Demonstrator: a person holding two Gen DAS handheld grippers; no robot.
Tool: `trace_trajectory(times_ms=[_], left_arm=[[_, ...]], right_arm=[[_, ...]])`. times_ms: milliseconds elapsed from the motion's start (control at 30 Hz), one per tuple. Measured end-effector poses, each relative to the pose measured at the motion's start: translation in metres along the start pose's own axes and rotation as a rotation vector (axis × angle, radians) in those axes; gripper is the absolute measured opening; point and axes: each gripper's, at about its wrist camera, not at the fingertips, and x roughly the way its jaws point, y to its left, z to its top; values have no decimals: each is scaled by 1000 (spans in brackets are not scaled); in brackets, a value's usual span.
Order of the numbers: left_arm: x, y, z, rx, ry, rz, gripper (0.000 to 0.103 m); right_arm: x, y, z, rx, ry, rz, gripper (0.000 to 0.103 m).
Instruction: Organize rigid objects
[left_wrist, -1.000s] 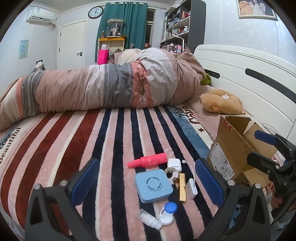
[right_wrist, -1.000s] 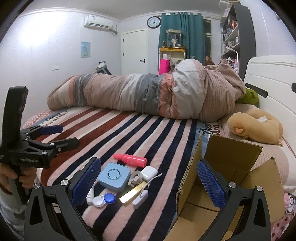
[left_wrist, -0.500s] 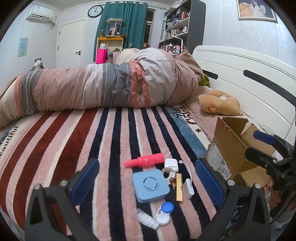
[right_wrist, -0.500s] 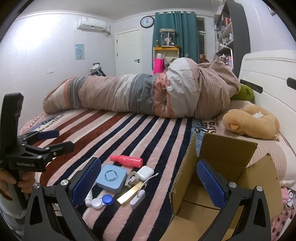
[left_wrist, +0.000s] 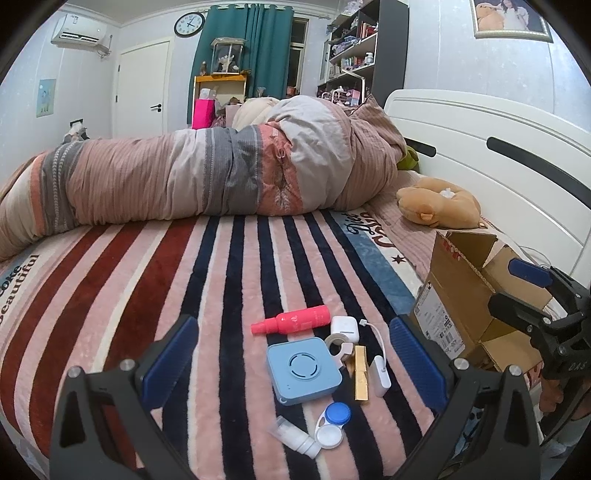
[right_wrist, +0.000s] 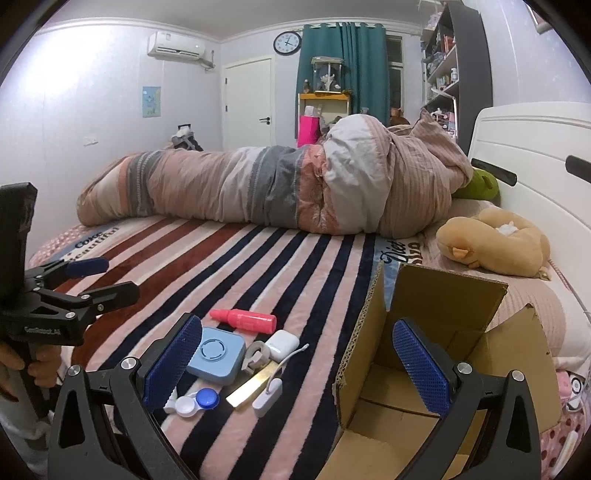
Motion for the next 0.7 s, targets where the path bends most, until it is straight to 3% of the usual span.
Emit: trace_trajectory(times_ms=[400,500,700], left_arm=[[-6,9,-4,7,-18,13,103],[-2,21,-4,0,-15,7,103],[13,53,-5,-34,7,-13,103]], right_arm=[[-7,21,4,-62,-12,14,103],[-10,36,10,-101,-5,-14,91],[4,78,19,-182,66,13,86]])
